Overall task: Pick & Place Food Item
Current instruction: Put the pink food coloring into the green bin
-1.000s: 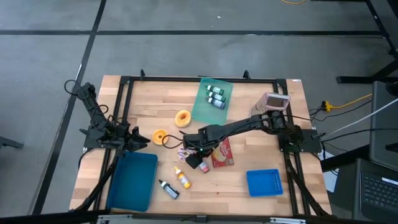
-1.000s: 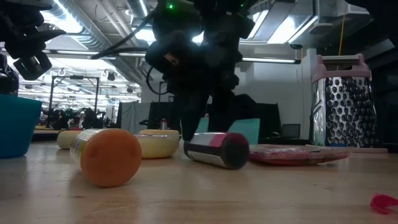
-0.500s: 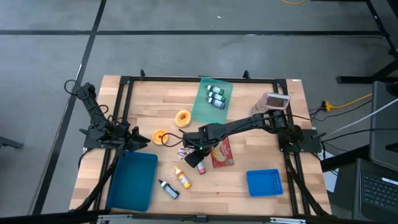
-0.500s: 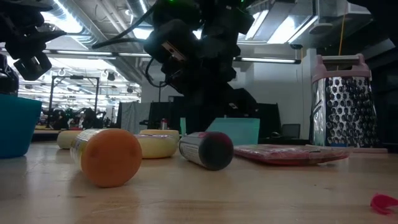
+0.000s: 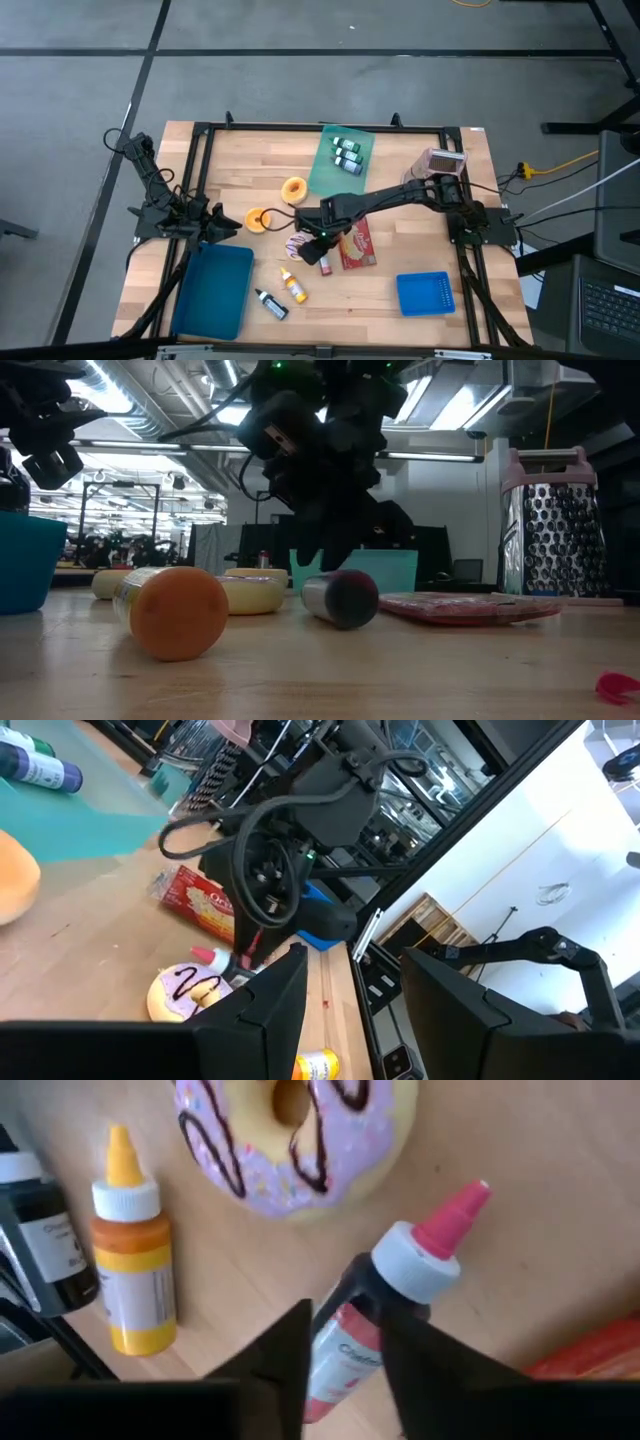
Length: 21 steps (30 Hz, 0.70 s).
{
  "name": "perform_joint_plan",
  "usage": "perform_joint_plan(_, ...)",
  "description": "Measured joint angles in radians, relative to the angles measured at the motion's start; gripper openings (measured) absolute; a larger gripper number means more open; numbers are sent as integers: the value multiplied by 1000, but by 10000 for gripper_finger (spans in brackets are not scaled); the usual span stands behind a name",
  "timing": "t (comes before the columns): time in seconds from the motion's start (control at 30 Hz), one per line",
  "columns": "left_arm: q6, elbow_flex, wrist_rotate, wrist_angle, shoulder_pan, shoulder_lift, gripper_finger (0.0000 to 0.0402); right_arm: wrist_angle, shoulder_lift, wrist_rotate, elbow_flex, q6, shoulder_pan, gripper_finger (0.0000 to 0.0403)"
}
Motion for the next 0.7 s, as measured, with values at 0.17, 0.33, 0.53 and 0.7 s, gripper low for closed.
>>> perform_joint_plan(0.17, 0, 0, 1, 2, 0, 0, 157, -77, -4, 5, 0, 7, 2, 203)
perform_joint_plan(0.33, -1, 0, 3, 1, 0, 0, 157, -105, -7, -4, 0, 46, 14, 239)
perform_joint_plan(0.53, 0, 0, 3, -4, 0, 0, 157, -99, -2, 25, 0, 94, 41, 237)
perform_joint_plan(0.7, 0, 0, 5, -4, 0, 0, 157, -12, 30, 40, -42, 136, 50, 202)
